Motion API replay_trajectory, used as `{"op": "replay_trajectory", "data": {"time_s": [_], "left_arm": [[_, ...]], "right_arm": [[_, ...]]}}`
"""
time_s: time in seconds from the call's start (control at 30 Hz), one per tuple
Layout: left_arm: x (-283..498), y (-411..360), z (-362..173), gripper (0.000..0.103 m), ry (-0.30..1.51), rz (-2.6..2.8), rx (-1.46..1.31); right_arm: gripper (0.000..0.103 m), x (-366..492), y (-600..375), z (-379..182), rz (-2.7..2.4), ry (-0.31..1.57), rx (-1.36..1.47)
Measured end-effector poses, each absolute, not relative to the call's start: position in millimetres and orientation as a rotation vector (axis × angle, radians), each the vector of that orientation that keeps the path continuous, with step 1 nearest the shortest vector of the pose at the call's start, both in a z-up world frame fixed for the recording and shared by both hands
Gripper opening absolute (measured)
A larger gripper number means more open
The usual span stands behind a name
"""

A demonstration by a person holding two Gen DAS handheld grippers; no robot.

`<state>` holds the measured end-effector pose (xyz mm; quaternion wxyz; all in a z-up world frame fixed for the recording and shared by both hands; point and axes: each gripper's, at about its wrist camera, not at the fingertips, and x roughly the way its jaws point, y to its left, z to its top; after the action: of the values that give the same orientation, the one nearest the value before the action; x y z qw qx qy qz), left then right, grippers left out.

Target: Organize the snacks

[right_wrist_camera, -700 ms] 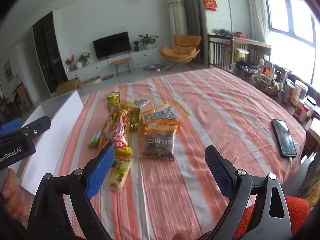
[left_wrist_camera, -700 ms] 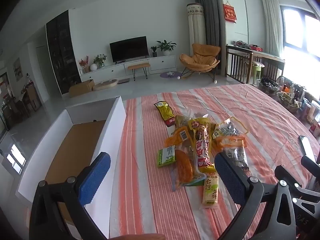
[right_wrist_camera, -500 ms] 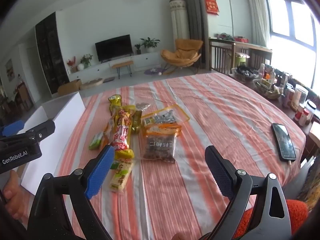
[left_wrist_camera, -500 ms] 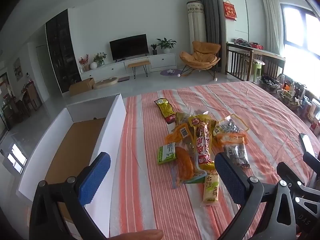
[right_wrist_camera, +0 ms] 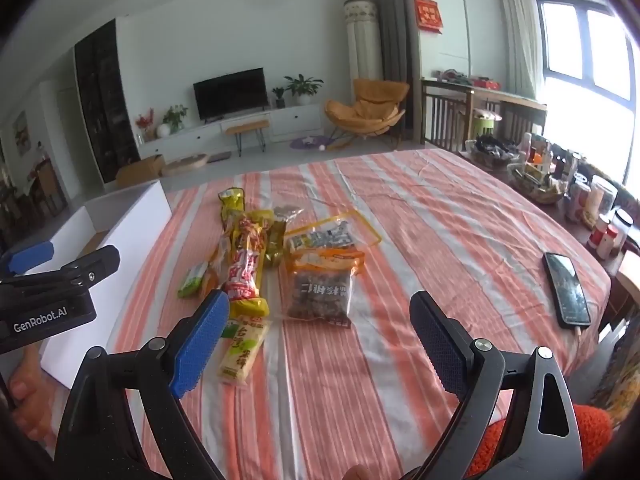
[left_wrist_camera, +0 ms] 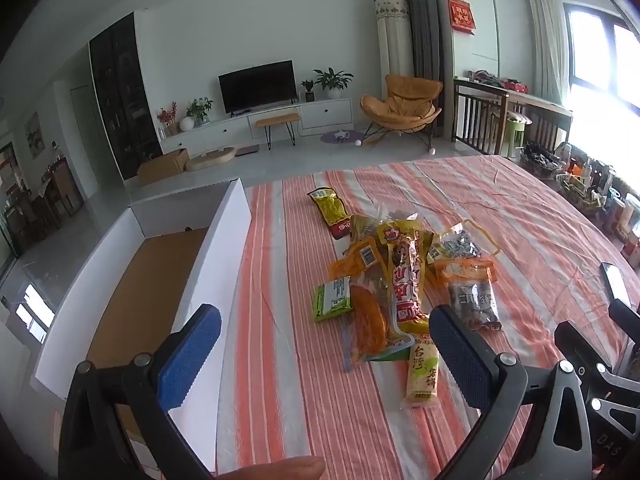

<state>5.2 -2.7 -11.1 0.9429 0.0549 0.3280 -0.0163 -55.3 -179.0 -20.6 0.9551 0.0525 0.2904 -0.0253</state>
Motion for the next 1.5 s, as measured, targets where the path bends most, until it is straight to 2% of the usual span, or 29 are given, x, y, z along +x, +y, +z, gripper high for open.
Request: {"op": "replay_trajectory", "data": {"time_s": [0.87,0.93,1.1,1.17,1.33,1.43,1.5], "left_arm": [[8.6,5.7,-8.5,0.103,0.671,-0.016,0.129],[10.6,14.7,6.3,0.103,0.657,-0.025,0.111],[9.0,42.0,54.5,0.103,0.604,-0.081,0.06],[5.1,49.8,69.2,0.103,0.605,-0.134,0.054],[-17.8,52.3,88.9,0.103,0.6,-0.207,0.074],[-26.4,46.0,89.8,0.103,0.61,-0.237,0.058],[-30.4,38.7,82.2,0.103,0.609,-0.217,0.061]], "right_arm": [[0.094,-54.6,-177.1,-17.1,-0.041,0.571,0.091],[0.094,-49.2,-181.0,3.7,-0.01,0.555,0.072],[0.094,-51.5,-191.1,110.6,0.039,0.393,-0.131],[0.094,-54.6,-197.2,144.3,0.071,0.398,-0.173],[0.094,-76.8,-215.2,197.6,0.194,0.477,-0.16],[0.094,-106.4,-225.6,215.3,0.258,0.402,-0.11],[0.094,-124.4,-231.1,216.4,0.275,0.274,-0.064]]}}
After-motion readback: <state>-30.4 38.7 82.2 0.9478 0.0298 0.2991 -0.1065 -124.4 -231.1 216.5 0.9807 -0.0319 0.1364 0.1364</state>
